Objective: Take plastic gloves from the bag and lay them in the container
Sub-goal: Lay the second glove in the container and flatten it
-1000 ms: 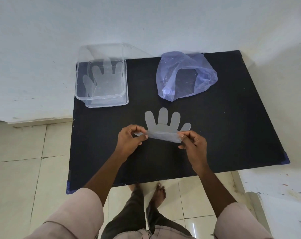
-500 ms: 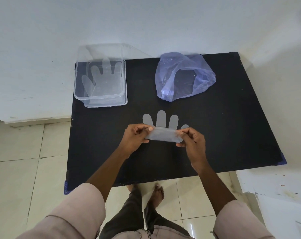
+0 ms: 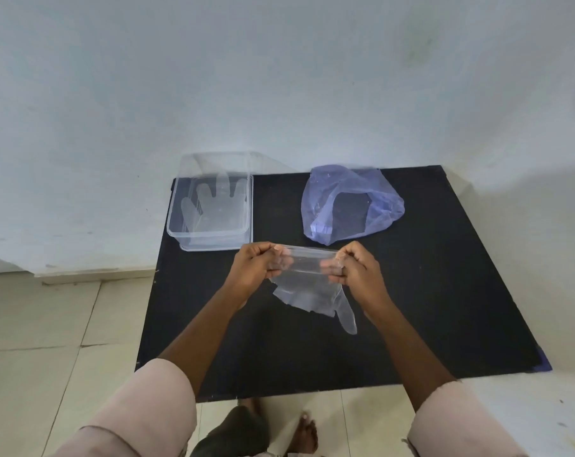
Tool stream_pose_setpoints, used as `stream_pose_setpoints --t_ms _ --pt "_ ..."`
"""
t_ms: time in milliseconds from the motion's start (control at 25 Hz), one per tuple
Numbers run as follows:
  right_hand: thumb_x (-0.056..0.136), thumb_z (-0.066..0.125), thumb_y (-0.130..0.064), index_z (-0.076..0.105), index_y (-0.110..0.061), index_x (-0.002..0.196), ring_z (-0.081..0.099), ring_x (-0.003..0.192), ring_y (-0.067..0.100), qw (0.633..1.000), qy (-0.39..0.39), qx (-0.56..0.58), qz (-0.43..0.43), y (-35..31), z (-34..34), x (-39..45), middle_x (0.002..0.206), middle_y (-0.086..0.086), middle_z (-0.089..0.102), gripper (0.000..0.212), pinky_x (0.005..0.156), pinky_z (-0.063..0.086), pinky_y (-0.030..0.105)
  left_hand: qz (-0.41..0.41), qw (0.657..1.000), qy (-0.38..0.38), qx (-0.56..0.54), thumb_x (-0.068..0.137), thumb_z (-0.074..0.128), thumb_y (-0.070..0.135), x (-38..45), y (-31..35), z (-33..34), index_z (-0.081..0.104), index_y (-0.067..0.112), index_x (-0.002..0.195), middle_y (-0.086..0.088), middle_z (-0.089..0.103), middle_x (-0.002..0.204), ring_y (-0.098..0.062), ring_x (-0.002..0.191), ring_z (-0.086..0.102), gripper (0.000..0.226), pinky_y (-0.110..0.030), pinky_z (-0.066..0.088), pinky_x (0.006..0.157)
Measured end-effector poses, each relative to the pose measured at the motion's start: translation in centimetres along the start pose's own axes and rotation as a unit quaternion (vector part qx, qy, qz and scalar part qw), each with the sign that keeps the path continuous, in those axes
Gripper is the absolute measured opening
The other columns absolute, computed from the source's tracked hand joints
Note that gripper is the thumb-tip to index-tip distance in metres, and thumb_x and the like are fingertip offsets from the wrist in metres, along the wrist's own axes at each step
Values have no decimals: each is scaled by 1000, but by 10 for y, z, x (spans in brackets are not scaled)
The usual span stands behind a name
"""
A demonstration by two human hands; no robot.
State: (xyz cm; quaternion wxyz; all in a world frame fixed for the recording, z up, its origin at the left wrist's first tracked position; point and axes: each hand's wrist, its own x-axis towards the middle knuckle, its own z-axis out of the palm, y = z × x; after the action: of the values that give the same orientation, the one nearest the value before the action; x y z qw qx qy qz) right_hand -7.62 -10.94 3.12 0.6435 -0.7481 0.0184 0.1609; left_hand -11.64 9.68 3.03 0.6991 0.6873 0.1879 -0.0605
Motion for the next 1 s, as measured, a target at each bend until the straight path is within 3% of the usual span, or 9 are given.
stream_pose_setpoints --t_ms 160,360,480,680,840,1000 --pt "95 38 -11 50 -10 83 74 88 28 1000 -20 -14 -5 -37 14 26 98 21 72 17 74 61 36 9 1000 17 6 98 53 20 16 33 -21 72 4 102 -16 77 97 -29 93 73 25 -41 57 88" --pt "96 37 -6 48 -11 77 73 85 26 999 -50 -6 12 -91 58 70 90 16 73 23 73 57 29 21 999 31 8 97 53 21 52 71 -70 71 4 101 -13 77 96 -24 90 75 24 -34 59 83" --pt "92 37 -2 47 -11 74 72 85 29 998 -65 -1 7 -121 102 113 89 19 72 22 70 56 28 20 999 49 -8 96 54 16 85 95 -116 70 2 100 -5 78 85 -17 79 76 21 -31 60 78" --pt "84 37 -2 47 -12 73 69 81 34 1000 -29 -1 -7 -162 177 186 83 23 68 18 73 52 34 24 995 100 -12 89 55 7 152 133 -181 72 5 86 -12 75 80 -24 77 74 18 -41 55 88" --pt "83 36 -3 47 -13 74 70 79 33 999 -1 1 -36 -190 214 233 82 23 69 17 72 52 35 36 992 125 -3 88 53 7 200 161 -216 71 0 96 -19 74 90 -21 74 75 21 -43 55 90" --pt "87 39 -4 47 -14 74 73 81 31 991 24 35 -125 -208 231 254 83 19 71 18 78 56 39 124 983 136 -1 89 53 11 220 184 -231 72 5 93 -13 76 92 -20 83 76 20 -38 56 84"
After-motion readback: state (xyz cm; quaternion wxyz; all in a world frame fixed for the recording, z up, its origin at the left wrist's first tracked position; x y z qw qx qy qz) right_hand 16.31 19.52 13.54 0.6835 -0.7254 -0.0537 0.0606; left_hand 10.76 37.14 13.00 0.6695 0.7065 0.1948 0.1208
